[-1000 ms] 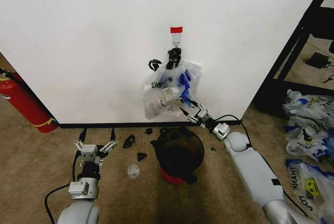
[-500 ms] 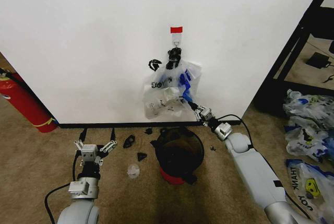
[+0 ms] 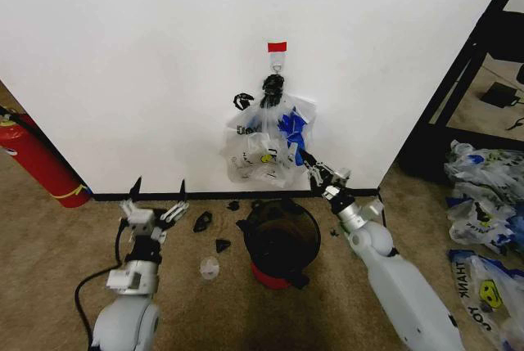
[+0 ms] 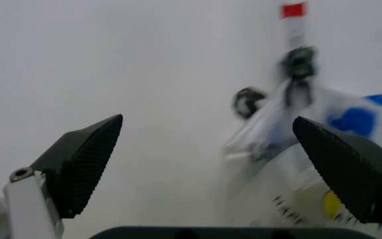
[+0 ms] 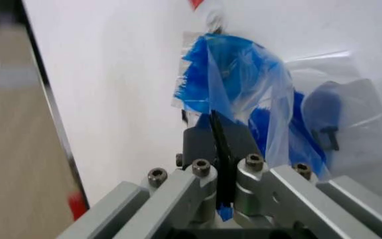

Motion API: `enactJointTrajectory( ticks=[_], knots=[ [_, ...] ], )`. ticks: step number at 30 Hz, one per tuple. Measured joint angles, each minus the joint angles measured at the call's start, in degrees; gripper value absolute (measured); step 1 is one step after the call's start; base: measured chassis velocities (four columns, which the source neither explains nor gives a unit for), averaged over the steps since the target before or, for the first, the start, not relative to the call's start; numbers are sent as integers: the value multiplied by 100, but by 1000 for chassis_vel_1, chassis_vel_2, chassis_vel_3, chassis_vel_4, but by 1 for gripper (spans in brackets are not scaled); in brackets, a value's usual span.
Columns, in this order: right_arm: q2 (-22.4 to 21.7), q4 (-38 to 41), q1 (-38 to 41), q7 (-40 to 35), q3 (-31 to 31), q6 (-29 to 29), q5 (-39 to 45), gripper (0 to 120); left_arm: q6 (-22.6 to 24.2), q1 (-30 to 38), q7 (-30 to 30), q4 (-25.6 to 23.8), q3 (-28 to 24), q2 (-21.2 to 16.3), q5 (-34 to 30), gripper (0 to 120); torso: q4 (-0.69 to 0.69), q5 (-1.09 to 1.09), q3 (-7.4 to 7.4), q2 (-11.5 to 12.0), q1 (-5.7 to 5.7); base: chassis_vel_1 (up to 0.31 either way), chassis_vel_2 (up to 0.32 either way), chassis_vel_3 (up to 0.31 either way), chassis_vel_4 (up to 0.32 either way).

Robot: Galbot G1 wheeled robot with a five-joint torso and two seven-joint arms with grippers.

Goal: Pick up the garbage bag from the wall and place it over the trash bin.

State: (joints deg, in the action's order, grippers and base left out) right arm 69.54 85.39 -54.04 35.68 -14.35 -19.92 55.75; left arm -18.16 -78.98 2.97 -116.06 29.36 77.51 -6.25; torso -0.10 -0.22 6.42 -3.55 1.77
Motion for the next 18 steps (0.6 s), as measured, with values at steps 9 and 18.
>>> enactJointTrajectory(
  ticks=[9,18],
  knots=[
    [122,81,-230,-212,-79,108,1474,0,468,1352,321,654,-1184,-674,154,100,1,-1,1,0,0,0,0,0,0],
    [455,154,-426,-94,-153,226,2105,0,1954,2716,-1023,739,-3141,-1174,-342,100,3,1,1,0,1,0,0,0,0]
  ],
)
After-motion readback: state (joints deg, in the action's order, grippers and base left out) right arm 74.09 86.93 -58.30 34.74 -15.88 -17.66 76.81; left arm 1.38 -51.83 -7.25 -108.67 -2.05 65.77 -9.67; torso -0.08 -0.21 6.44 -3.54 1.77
